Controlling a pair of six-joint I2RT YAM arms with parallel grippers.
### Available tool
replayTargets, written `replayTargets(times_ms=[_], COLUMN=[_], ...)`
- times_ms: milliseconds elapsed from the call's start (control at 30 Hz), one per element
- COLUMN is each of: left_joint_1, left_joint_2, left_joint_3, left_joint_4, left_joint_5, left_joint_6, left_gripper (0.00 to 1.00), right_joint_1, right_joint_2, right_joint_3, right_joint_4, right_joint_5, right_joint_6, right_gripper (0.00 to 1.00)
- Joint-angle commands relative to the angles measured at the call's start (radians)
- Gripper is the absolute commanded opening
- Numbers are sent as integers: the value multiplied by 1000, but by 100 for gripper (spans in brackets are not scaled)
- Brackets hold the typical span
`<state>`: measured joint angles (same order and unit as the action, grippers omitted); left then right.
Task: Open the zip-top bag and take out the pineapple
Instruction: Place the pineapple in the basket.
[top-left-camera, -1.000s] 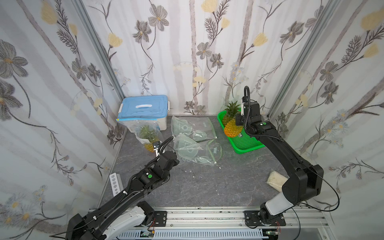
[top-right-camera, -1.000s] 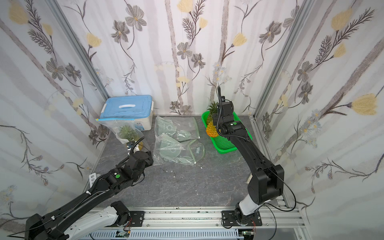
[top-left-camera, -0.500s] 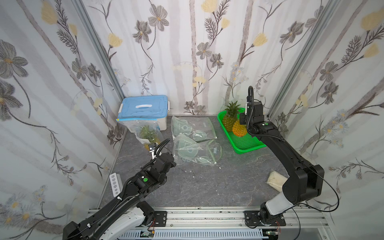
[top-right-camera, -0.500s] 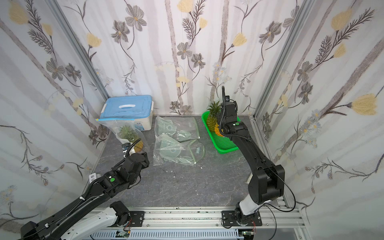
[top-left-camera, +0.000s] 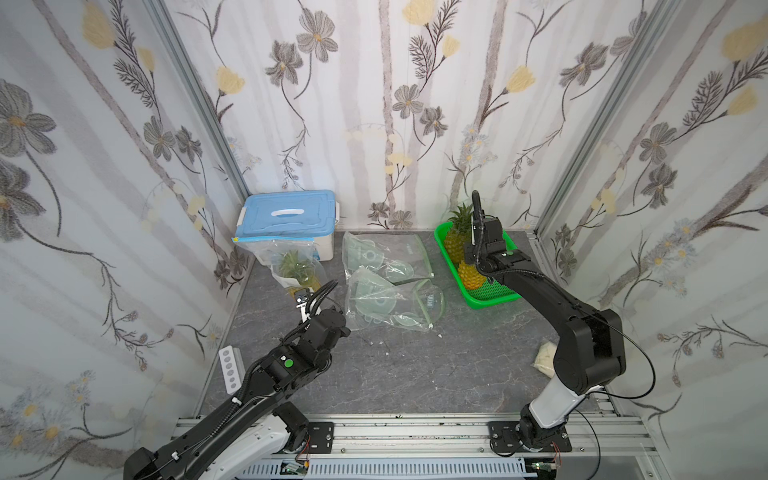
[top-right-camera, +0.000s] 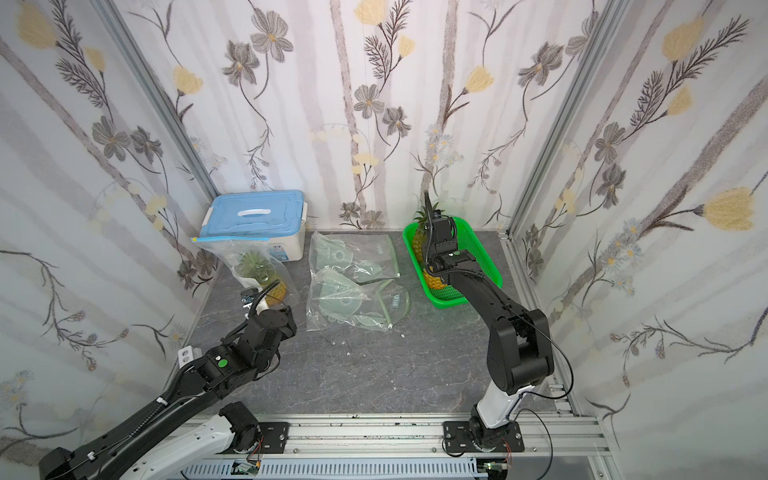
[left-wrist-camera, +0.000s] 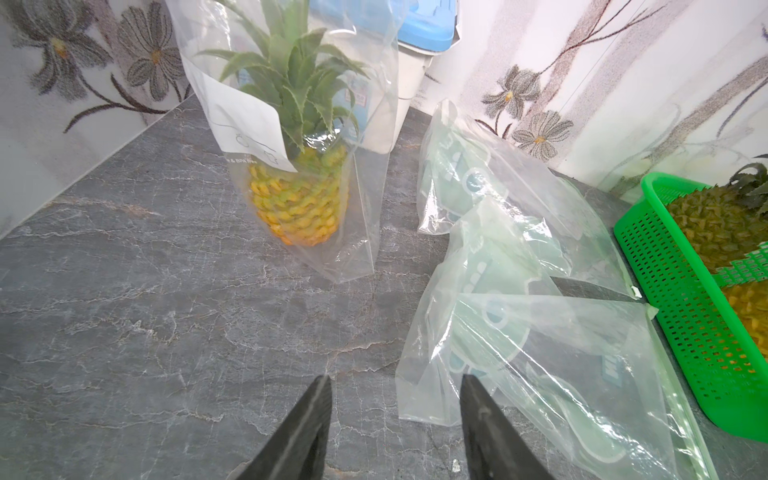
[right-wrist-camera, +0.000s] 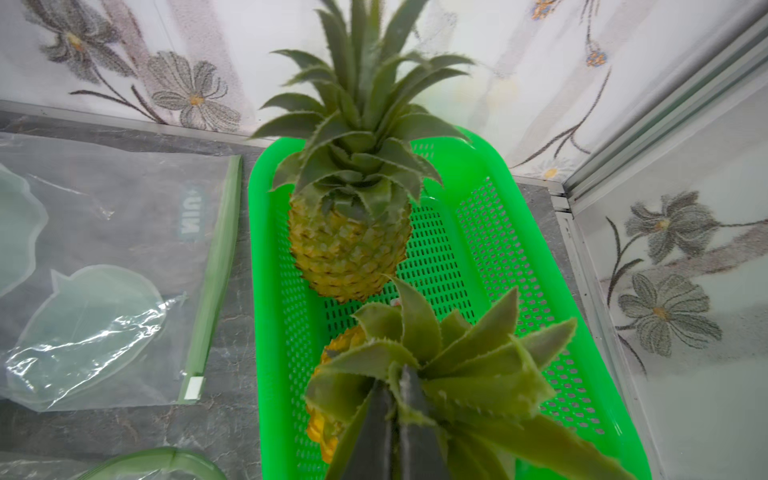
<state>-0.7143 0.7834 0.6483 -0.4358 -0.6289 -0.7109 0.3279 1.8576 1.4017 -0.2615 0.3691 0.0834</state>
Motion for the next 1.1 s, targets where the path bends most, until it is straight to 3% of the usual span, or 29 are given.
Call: replayTargets(times_ms=[0,133,267,400,567,667,733,867,1067], left_joint_1=[-1,0,-1,-1,21,102,187,363,556], left_joint_2=[-19,-45,-63,-67,-77,-104,-127,-148,-153], left_joint_3=[-7,-18,-24,-18,1,62,110,188,211], left_joint_4=[-19,-33,-39,-31,6,10,17,2,-60], left_joint_5=[-36,-44,-47,-49,-58,-47,-8,117,204], left_joint_6=[-10,-13,-13,2,77,174,234,294,189], left_gripper=[53,53,54,55,59,62,63,66,68], right_joint_1=[15,26,30,46,98,183,252,355,422], right_joint_2=[8,12,14,-26,-129,-208,-234,-190,33], right_joint_3=[-8,-28,-32,-39,-32,-21,8,83,203], right_joint_4=[100,112,102,88,34,-4,-17,54,248], right_joint_5=[-2,-1,-11,9,88,105,8,-355,-711], right_joint_6=[29,51,67,76,78,80,89,137,73], right_gripper=[0,2,26,42,54,56,58,64,68])
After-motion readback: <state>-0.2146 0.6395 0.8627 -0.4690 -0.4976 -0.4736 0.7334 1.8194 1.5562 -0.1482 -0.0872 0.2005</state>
